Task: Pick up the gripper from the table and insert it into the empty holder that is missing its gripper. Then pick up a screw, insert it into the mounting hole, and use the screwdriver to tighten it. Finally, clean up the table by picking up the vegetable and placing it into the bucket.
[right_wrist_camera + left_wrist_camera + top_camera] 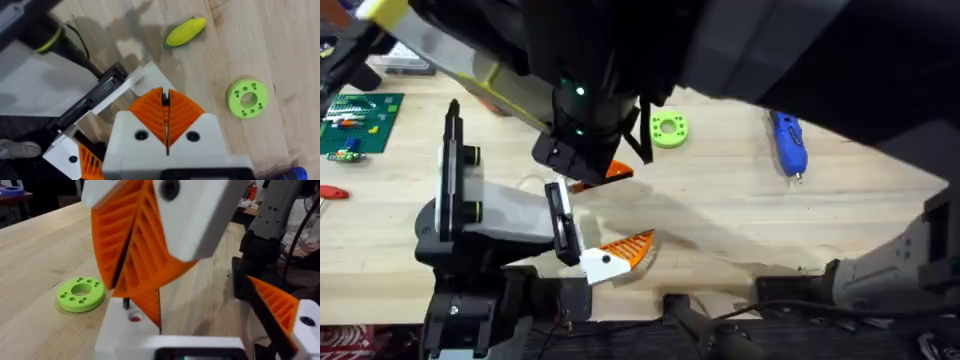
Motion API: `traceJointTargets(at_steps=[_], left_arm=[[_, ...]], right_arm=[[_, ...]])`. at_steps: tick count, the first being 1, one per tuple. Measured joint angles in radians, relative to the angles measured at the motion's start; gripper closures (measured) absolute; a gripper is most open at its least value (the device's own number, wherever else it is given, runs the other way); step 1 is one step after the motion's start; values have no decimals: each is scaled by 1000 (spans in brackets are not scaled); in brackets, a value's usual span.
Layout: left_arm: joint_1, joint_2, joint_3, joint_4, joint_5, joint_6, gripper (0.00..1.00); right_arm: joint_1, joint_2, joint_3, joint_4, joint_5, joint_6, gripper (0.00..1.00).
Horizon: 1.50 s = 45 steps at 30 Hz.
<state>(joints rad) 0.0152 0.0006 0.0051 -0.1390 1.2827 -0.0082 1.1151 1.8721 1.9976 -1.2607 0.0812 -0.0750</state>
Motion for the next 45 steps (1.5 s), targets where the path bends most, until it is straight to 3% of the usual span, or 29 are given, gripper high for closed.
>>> traceJointTargets(at_steps=[45], left_arm=[[0, 1, 0, -1, -2, -26, 14]], right_arm=[[0, 0, -63, 27, -53, 5, 990]])
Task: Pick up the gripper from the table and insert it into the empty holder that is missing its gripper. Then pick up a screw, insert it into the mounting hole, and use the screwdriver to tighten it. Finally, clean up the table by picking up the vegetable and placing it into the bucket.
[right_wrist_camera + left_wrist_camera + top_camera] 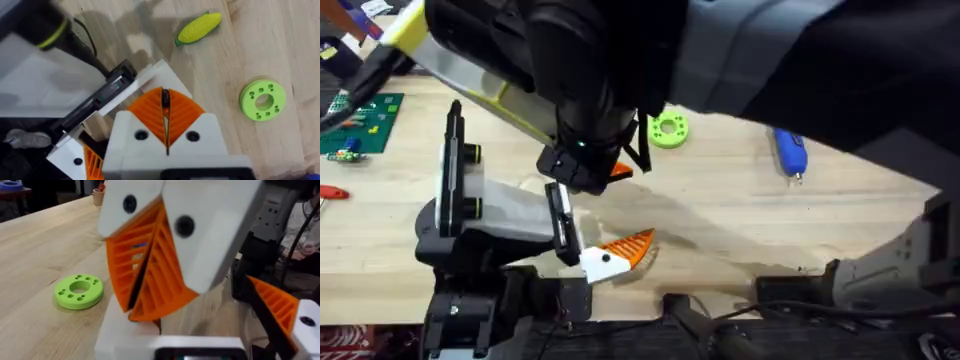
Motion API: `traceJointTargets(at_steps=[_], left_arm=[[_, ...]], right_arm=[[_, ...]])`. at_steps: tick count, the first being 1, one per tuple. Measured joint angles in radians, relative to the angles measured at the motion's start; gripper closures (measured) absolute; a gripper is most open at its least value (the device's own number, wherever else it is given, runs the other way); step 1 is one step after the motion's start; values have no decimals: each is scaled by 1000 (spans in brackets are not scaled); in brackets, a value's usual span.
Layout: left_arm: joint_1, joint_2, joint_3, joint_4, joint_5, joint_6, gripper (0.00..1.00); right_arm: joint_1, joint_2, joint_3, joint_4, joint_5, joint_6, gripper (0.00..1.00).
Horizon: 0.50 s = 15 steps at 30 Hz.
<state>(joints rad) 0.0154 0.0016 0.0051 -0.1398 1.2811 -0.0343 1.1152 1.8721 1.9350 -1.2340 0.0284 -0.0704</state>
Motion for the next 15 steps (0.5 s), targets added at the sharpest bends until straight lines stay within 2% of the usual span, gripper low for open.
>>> traceJointTargets(at_steps=[15], left_arm=[[0, 0, 0, 3, -21, -15, 14]], right_arm=[[0, -8, -35, 62, 1, 11, 990]])
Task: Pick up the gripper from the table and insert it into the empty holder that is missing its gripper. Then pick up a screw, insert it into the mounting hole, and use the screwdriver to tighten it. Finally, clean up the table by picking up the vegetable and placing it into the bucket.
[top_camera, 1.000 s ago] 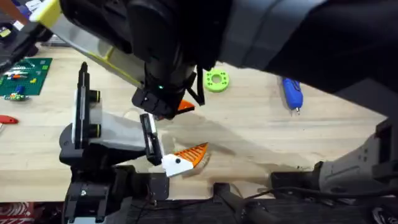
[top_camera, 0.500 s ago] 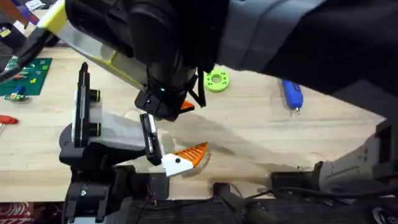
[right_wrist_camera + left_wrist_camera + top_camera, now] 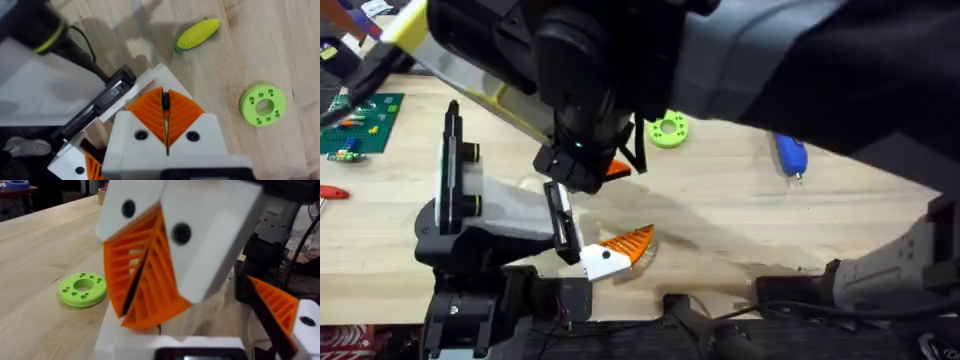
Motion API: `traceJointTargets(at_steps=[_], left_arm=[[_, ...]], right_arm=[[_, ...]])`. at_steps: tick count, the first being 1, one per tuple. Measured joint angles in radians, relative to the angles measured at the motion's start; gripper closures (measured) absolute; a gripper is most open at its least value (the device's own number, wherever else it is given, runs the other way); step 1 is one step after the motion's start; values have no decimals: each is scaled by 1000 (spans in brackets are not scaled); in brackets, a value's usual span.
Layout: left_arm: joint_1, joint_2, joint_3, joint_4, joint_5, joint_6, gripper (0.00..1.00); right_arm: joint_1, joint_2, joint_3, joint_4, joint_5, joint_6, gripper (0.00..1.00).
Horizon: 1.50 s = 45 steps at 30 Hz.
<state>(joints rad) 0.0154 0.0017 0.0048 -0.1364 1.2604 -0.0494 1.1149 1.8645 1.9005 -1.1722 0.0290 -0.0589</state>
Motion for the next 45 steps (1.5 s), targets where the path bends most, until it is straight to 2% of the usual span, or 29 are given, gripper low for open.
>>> traceJointTargets(at_steps=[31, 32, 36, 45], left_arm=[[-2, 0, 0, -6, 24, -8, 14], [-2, 0, 0, -6, 24, -8, 14], [-3, 0, 0, -6, 23, -8, 14], [-3, 0, 0, -5, 27, -1, 15]], right_arm=[[2, 1, -11, 2, 10, 30, 989], [2, 1, -11, 2, 11, 32, 977], [1, 1, -11, -3, 19, 36, 816], [-1, -6, -11, -9, 44, 37, 617]])
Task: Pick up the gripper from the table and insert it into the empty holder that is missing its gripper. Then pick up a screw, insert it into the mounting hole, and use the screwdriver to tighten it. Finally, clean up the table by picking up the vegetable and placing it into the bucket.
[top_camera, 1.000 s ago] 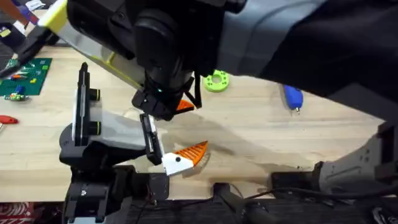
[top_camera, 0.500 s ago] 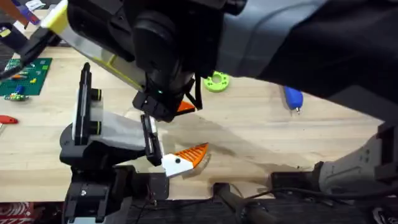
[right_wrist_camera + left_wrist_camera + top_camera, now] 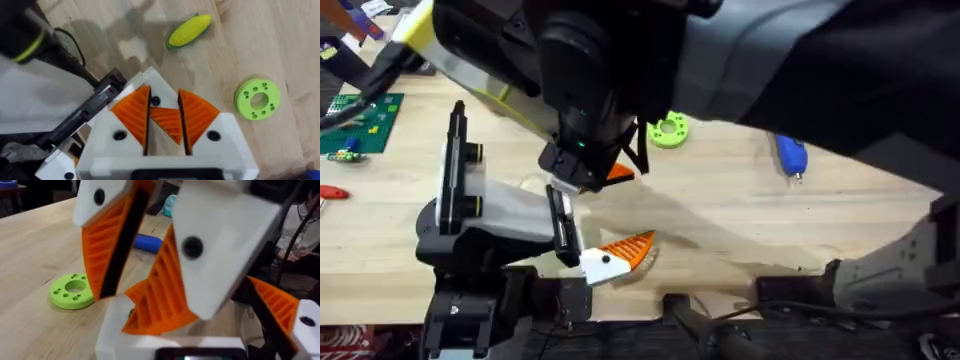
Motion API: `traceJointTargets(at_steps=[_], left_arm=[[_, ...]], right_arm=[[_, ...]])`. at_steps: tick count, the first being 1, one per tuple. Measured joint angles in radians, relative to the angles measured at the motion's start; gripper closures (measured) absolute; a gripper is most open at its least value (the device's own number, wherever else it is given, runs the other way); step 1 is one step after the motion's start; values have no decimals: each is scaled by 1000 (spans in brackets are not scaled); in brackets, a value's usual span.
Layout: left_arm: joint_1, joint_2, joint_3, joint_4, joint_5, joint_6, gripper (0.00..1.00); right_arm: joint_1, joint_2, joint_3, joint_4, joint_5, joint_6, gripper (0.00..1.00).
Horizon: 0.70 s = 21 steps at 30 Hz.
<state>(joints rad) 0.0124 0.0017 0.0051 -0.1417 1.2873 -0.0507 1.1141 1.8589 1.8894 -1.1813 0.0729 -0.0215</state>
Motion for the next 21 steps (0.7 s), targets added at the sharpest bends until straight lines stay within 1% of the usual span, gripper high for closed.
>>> traceJointTargets(at_steps=[4, 6, 8, 9, 10, 11, 12, 21], left_arm=[[0, 0, 0, 0, 0, 9, 15], [0, 0, 0, 0, 0, 9, 14], [0, 0, 0, 0, 1, 10, 15], [0, 0, 0, 0, 1, 9, 15], [0, 0, 0, 0, 1, 9, 15], [0, 0, 0, 0, 0, 9, 15], [0, 0, 0, 1, -1, 15, 14], [0, 0, 0, 1, -4, 17, 14]], right_arm=[[0, -3, 1, -4, 10, 0, 537], [0, -3, 1, -4, 14, 0, 515], [-2, -3, 1, -4, 19, 1, 445], [-4, -3, 2, -5, 22, 4, 384], [-6, -3, 3, -6, 28, 5, 287], [-13, -8, 4, -11, 42, 3, 84], [-17, -15, 4, -19, 41, 0, 12], [-14, -16, 4, -22, 39, 0, 6]])
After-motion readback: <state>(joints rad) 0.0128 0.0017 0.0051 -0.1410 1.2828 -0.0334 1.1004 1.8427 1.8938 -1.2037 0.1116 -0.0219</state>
